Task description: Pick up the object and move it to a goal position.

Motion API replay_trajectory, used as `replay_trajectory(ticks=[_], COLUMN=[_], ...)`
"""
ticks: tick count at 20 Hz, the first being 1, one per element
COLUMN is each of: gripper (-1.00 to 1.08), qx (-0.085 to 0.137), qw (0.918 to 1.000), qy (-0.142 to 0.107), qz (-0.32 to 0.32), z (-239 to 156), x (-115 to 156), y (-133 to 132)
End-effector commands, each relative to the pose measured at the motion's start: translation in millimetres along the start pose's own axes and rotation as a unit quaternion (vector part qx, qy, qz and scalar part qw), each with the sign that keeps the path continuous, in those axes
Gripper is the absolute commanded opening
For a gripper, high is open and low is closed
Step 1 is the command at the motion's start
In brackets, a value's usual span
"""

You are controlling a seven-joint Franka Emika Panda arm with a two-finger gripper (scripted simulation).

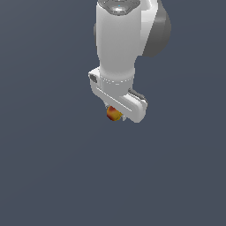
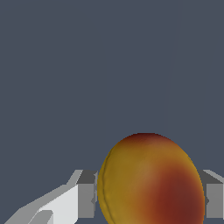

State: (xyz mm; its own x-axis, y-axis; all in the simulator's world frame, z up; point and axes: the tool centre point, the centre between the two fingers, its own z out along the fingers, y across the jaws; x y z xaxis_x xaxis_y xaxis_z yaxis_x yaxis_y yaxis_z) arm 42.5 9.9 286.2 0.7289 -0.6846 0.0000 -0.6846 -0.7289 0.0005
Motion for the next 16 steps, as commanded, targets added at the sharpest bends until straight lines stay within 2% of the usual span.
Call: replay_trajectory(ticks=[1,10,16], gripper=[-1.00,-1.00,-1.00], qx=[0.000,0.000,0.000], qw=[1.0000,1.0000,1.0000], qy=[0.000,0.000,0.000], qz=[0.000,0.000,0.000], z=[-30,-126,-170], x=[-4,-16,-21], y=[-2,-12,-18])
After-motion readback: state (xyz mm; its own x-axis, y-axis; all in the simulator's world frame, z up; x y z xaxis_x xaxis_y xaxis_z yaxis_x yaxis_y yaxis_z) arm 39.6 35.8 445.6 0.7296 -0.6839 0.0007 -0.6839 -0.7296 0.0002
